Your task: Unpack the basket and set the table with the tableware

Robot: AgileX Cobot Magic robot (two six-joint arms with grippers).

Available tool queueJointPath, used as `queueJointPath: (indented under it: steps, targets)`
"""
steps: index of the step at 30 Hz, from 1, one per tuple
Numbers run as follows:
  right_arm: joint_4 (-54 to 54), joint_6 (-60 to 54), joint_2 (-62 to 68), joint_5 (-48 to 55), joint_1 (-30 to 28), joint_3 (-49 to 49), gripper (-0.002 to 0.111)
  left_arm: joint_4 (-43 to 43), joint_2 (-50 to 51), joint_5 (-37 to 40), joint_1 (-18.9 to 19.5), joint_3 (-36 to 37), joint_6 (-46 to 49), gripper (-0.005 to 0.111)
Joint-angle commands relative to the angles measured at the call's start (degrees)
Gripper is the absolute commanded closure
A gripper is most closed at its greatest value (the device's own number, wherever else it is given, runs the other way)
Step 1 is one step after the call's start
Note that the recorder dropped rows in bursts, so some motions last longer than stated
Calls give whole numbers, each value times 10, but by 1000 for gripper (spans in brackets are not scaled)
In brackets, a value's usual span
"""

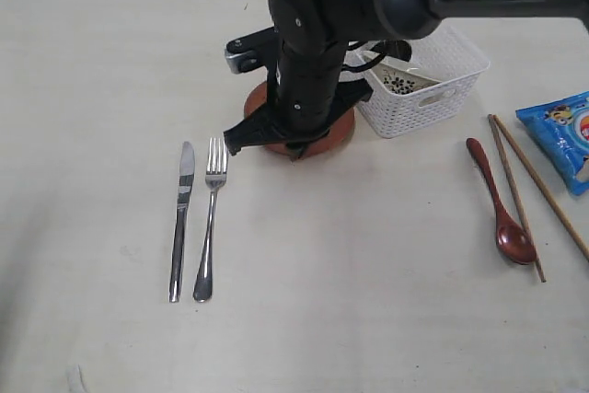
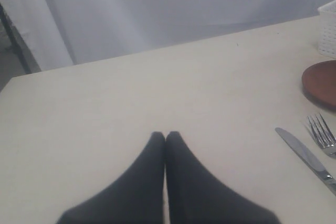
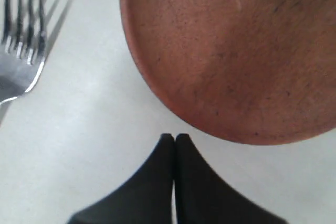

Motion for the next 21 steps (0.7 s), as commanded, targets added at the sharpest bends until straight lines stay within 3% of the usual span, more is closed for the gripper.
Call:
queueJointPath:
  steps: [1,4,8,13,21]
  targets:
    - [-18,0,-56,10,-8,-6,109,-7,-2,-5,3,1,-2,107]
    - [9,13,-75,15,-22,-6,109,-7,-2,-5,3,1,-2,107]
    - [127,-69,-82,20,-6,-6,107,-7,-2,-5,3,1,-2,107]
    - [137,-78,-79,-23,54,-6,81,-7,-2,-5,3,1,-2,107]
    - [161,-39,-27,-10,93,-11,80,-7,-2,-5,3,1,-2,107]
